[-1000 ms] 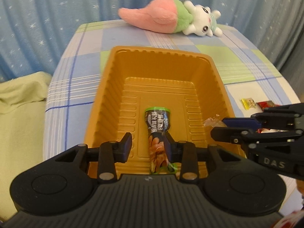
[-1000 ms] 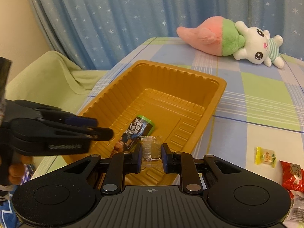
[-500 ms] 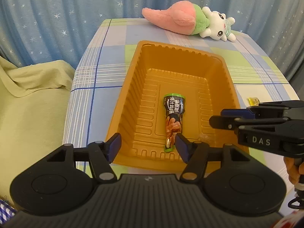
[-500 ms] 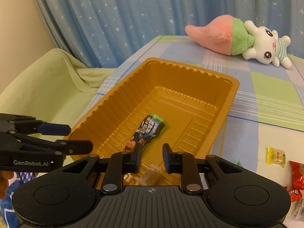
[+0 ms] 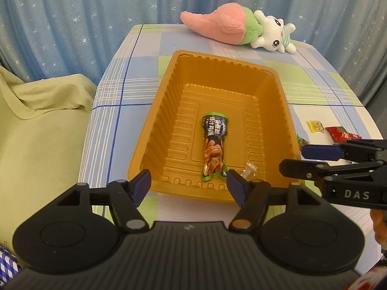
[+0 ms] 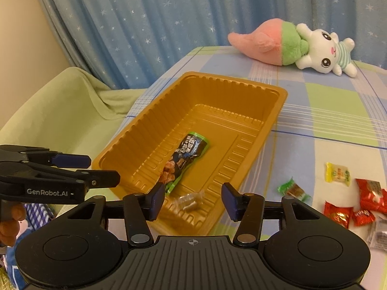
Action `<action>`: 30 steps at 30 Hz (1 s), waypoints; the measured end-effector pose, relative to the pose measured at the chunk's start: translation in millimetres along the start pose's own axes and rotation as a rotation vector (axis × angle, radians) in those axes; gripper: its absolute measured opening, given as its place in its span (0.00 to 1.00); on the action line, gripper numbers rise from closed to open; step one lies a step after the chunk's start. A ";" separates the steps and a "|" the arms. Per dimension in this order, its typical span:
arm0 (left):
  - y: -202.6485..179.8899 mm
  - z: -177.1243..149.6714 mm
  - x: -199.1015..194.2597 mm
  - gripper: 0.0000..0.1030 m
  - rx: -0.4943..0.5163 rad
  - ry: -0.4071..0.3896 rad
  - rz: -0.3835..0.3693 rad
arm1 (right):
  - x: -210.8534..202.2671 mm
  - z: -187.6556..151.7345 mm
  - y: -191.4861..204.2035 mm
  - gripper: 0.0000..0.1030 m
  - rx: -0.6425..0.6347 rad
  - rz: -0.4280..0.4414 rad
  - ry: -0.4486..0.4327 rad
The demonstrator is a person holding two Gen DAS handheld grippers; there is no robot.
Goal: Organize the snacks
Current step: 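Withdraw both grippers from the basket back toward the snack pile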
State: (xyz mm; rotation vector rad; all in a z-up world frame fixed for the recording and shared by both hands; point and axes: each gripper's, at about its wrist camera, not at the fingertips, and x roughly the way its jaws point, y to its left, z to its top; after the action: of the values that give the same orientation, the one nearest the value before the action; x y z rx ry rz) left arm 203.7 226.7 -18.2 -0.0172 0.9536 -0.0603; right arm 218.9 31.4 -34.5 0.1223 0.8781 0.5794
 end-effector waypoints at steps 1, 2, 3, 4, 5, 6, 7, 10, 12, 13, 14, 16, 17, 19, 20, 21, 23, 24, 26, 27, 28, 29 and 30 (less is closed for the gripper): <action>-1.2 -1.1 -1.6 0.66 0.000 -0.002 0.000 | -3.8 -1.9 -0.7 0.53 0.004 0.000 -0.004; -3.0 -1.9 -2.8 0.67 0.000 -0.003 0.000 | -7.2 -3.5 -1.6 0.54 0.008 -0.001 -0.006; -4.3 -3.0 -4.4 0.67 -0.001 -0.005 0.000 | -10.6 -5.6 -2.8 0.56 0.014 -0.003 -0.008; -5.7 -4.6 -6.3 0.68 -0.002 -0.006 0.001 | -14.1 -7.7 -4.3 0.57 0.019 -0.005 -0.008; -7.5 -5.8 -7.9 0.68 -0.003 -0.007 0.001 | -17.6 -10.5 -6.1 0.59 0.025 -0.007 -0.007; -9.4 -7.3 -9.6 0.68 -0.003 -0.006 0.000 | -21.3 -13.2 -8.2 0.60 0.032 -0.009 -0.007; -11.9 -8.7 -11.1 0.68 -0.003 -0.005 -0.001 | -24.7 -16.0 -10.4 0.60 0.038 -0.013 -0.006; -21.2 -13.8 -15.3 0.68 0.002 -0.002 -0.005 | -35.2 -24.6 -18.6 0.62 0.054 -0.023 -0.002; -29.4 -17.6 -18.0 0.69 0.010 -0.002 -0.005 | -43.1 -30.3 -25.3 0.62 0.063 -0.031 0.002; -34.0 -19.8 -19.4 0.69 0.012 -0.002 -0.005 | -47.6 -33.2 -28.9 0.62 0.065 -0.036 0.005; -39.0 -21.5 -20.8 0.69 0.013 -0.002 -0.006 | -51.9 -35.9 -32.8 0.62 0.067 -0.040 0.006; -50.4 -25.4 -24.0 0.69 0.012 0.000 -0.013 | -61.5 -41.2 -40.9 0.63 0.071 -0.048 0.005; -55.9 -27.1 -25.5 0.69 0.013 -0.001 -0.017 | -66.6 -43.7 -45.2 0.63 0.073 -0.052 0.004; -69.0 -30.8 -28.5 0.69 0.017 -0.004 -0.025 | -76.8 -48.9 -54.8 0.63 0.079 -0.060 0.001; -76.2 -32.2 -29.2 0.69 0.018 -0.004 -0.028 | -81.2 -51.2 -60.0 0.63 0.083 -0.063 0.001; -82.8 -33.9 -30.0 0.69 0.020 -0.003 -0.032 | -86.0 -53.7 -65.5 0.63 0.089 -0.067 0.001; -96.3 -36.6 -30.5 0.69 0.022 0.000 -0.042 | -96.1 -58.8 -76.8 0.63 0.100 -0.072 0.003; -103.9 -38.3 -30.6 0.69 0.025 0.001 -0.046 | -101.5 -61.4 -82.8 0.63 0.106 -0.075 0.003; -117.8 -41.0 -30.3 0.70 0.032 0.003 -0.054 | -111.1 -66.5 -94.2 0.63 0.117 -0.083 0.002; -125.0 -42.3 -30.0 0.69 0.035 0.005 -0.057 | -116.2 -69.9 -100.5 0.63 0.125 -0.088 0.001; -133.1 -44.0 -29.9 0.70 0.039 0.008 -0.061 | -120.2 -72.6 -106.2 0.63 0.132 -0.093 0.001; -140.2 -45.3 -29.6 0.69 0.043 0.009 -0.065 | -124.7 -75.8 -112.3 0.63 0.139 -0.099 0.001; -146.7 -46.4 -29.2 0.69 0.046 0.011 -0.068 | -129.3 -79.0 -118.2 0.63 0.147 -0.105 0.001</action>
State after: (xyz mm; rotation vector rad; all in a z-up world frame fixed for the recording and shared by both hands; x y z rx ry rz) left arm 142.5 82.5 -15.2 -0.0067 0.9620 -0.1459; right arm 145.7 -146.3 -35.2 0.2077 0.9219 0.4170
